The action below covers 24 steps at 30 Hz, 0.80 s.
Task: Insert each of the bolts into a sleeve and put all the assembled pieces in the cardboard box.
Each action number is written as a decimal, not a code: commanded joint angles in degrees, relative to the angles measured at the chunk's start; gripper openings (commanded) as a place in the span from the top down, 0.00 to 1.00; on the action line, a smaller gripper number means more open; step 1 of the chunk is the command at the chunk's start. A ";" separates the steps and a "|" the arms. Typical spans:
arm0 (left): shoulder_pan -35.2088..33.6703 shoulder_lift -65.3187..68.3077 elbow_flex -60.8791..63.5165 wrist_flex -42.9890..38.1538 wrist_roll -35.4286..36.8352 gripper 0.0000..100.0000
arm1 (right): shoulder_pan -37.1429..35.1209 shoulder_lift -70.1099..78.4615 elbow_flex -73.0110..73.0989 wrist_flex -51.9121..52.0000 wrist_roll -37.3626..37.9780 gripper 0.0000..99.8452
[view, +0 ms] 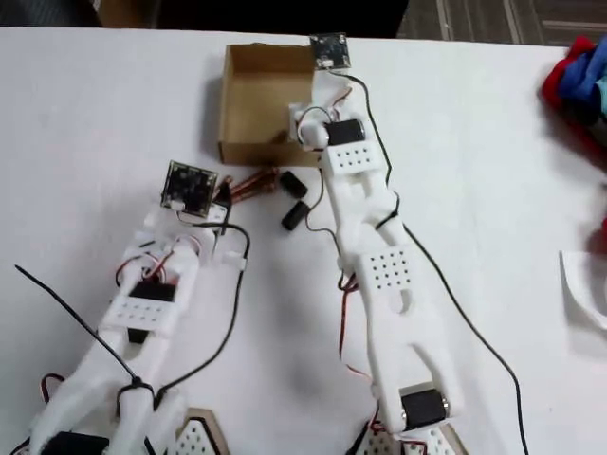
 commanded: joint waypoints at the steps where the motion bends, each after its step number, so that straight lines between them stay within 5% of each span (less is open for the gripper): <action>1: -2.02 0.00 -0.31 -1.41 -0.09 0.83 | 1.01 -5.85 -6.86 6.46 -0.09 0.89; 9: -8.88 -0.09 -0.66 -1.41 9.05 0.83 | 0.92 -15.69 -13.45 30.99 15.65 0.89; 15: -13.71 -0.09 -1.27 -1.41 14.15 0.83 | 4.26 -15.96 -13.63 38.81 15.91 0.89; 19: -15.21 -0.09 -1.27 -1.41 14.07 0.83 | 4.62 -15.96 -13.45 44.18 15.91 0.99; 24: -15.21 0.00 -1.27 -1.32 13.71 0.83 | 3.38 -18.07 -9.76 45.05 15.91 0.96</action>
